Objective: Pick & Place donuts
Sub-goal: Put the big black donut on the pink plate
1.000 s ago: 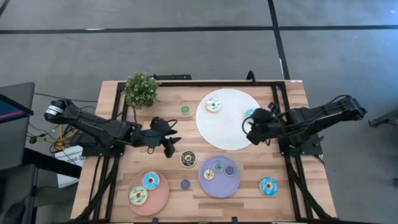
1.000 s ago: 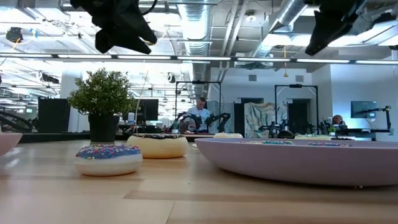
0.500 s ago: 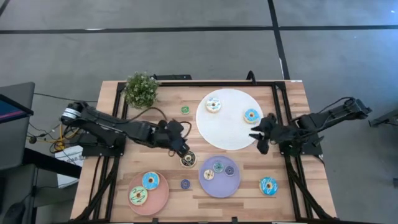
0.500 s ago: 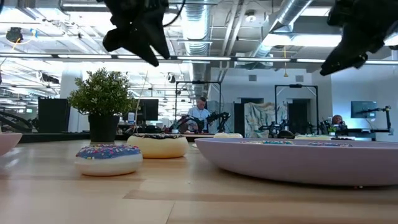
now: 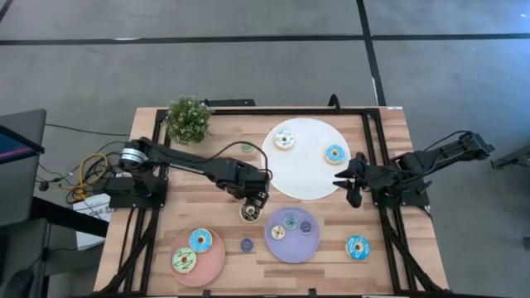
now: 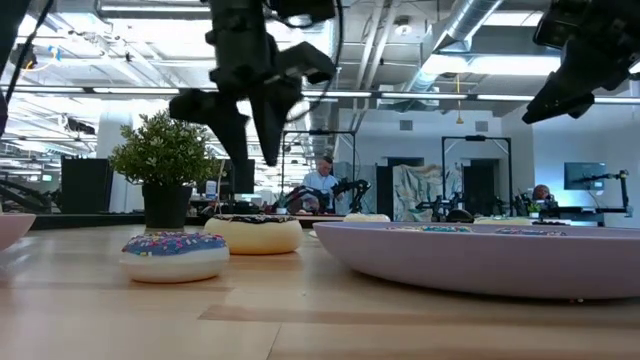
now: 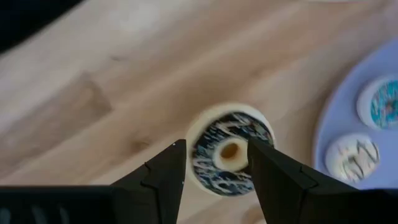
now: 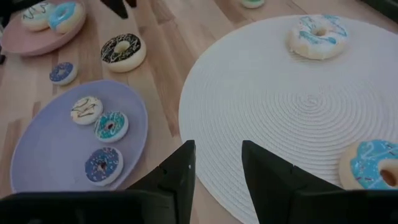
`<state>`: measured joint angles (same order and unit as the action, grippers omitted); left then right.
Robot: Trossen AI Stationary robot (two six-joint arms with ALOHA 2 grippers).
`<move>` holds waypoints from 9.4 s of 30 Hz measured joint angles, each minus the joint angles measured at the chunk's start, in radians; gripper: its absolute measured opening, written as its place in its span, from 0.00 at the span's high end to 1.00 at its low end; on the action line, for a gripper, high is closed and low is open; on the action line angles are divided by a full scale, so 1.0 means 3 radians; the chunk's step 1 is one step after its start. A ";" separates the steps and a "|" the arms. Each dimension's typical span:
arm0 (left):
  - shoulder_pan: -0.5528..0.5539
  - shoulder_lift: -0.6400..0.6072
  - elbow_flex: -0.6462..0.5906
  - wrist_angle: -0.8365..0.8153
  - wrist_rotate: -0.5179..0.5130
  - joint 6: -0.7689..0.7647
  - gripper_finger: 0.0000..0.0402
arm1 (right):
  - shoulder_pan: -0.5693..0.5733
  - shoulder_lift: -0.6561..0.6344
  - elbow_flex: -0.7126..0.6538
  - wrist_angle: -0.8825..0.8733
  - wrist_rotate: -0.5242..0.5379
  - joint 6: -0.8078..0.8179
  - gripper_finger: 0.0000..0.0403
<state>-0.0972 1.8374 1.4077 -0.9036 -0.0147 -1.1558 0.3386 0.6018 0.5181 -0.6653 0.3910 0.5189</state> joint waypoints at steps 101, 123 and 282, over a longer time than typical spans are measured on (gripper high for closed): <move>-0.0538 0.0390 0.0723 -0.0764 0.0221 -0.0705 0.73 | -0.0005 0.0000 -0.0001 0.0077 0.0016 -0.0075 0.70; -0.1962 0.0436 0.1017 -0.0840 -0.0075 -0.3721 0.73 | -0.0005 -0.0001 -0.0001 0.0077 0.0012 -0.0413 0.70; -0.2491 0.0150 -0.0316 -0.0221 0.0023 -0.3778 0.55 | -0.0005 0.0000 0.0001 0.0503 0.0011 -0.0363 0.70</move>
<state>-0.8444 1.8824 1.3128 -0.9699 -0.0078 -2.2890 0.3370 0.6018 0.5182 -0.5144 0.3943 0.4099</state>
